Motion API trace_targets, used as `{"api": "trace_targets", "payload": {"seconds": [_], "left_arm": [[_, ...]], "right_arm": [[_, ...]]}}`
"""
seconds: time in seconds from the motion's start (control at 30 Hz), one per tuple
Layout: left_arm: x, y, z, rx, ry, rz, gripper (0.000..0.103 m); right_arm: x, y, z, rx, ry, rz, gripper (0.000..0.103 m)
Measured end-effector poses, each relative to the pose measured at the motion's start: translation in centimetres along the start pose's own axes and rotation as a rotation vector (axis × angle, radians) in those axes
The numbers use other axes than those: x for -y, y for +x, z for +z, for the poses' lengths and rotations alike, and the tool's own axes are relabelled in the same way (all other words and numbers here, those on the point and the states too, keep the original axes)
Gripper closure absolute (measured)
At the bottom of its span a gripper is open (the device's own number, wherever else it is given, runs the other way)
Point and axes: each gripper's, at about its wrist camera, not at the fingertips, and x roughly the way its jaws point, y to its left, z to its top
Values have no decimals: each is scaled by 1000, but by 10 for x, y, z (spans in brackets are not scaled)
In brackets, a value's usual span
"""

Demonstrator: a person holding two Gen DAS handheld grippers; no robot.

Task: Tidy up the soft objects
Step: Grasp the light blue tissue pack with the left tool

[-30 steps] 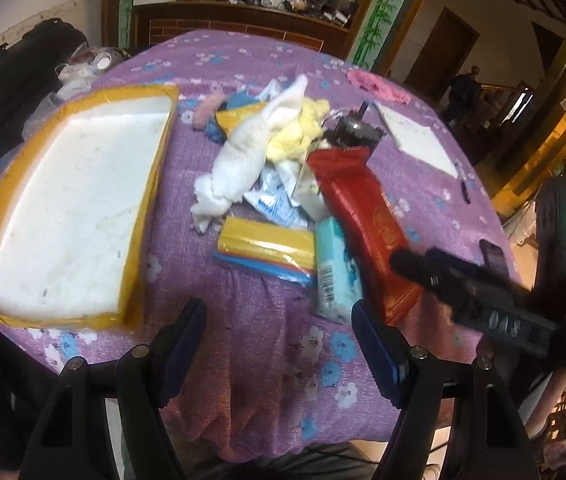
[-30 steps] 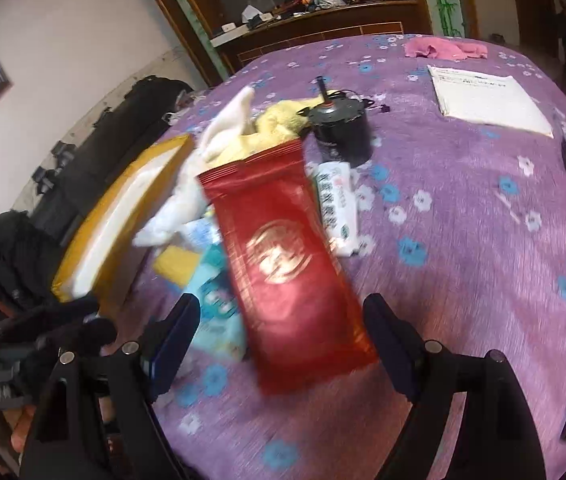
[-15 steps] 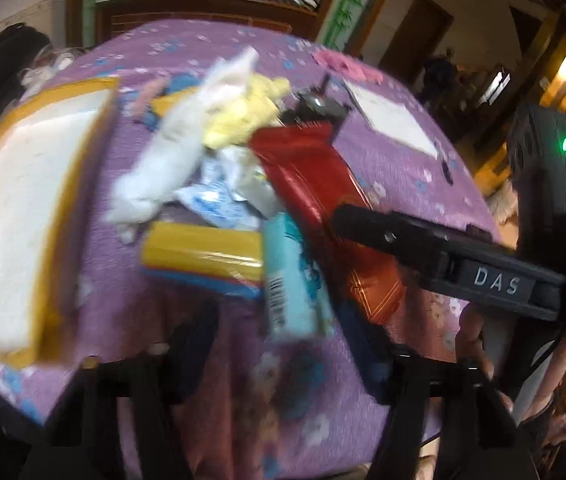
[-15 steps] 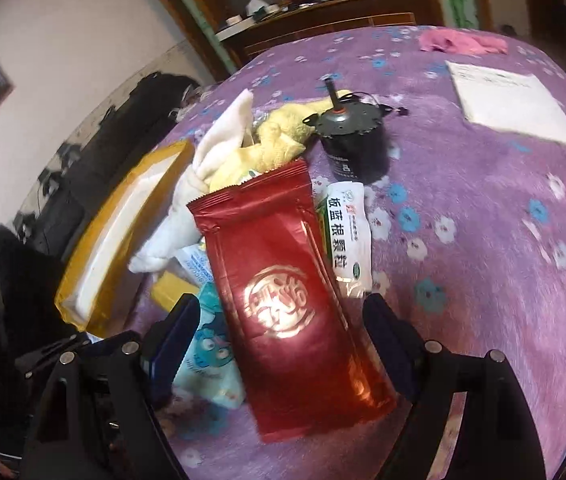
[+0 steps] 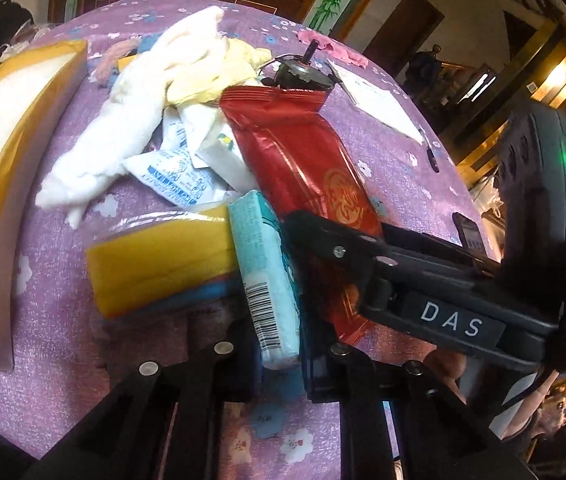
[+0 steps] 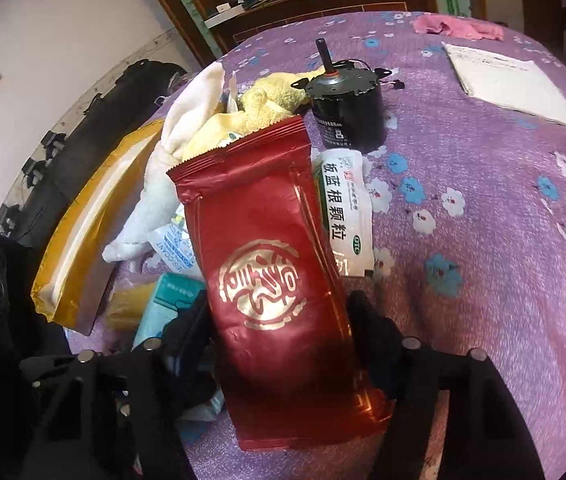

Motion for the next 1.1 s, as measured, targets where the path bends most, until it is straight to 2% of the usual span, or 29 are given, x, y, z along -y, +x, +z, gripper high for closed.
{"api": "trace_targets", "payload": {"seconds": [0.1, 0.2, 0.33, 0.47, 0.53, 0.6, 0.8, 0.93, 1.0, 1.1], "left_arm": [[-10, -5, 1, 4, -19, -26, 91], [-15, -14, -1, 19, -32, -29, 91], [-20, -21, -3, 23, -67, -53, 91], [-20, -43, -7, 65, -58, -66, 91], [-23, -53, -6, 84, -68, -88, 91], [-32, -59, -5, 103, -85, -86, 91], [-59, -87, -5, 144, -166, -120, 91], [-67, -106, -5, 203, -176, -104, 91], [-70, -111, -3, 208, -196, -112, 91], [-81, -118, -3, 220, -225, -129, 91]], "right_arm": [[-5, -7, -2, 2, -10, -18, 49], [-8, -19, -1, 25, -24, -25, 50], [-3, -31, -1, 50, -14, 35, 50], [-2, -42, 2, 91, 22, 77, 50], [-3, -42, 7, 83, 30, 83, 49], [-9, -37, 9, 52, 26, 87, 50], [-31, -48, 16, 102, 6, 106, 49], [-49, -49, 23, 109, -4, 124, 49], [-60, -50, 28, 117, -11, 148, 49], [-78, -50, 36, 138, -43, 114, 49]]}}
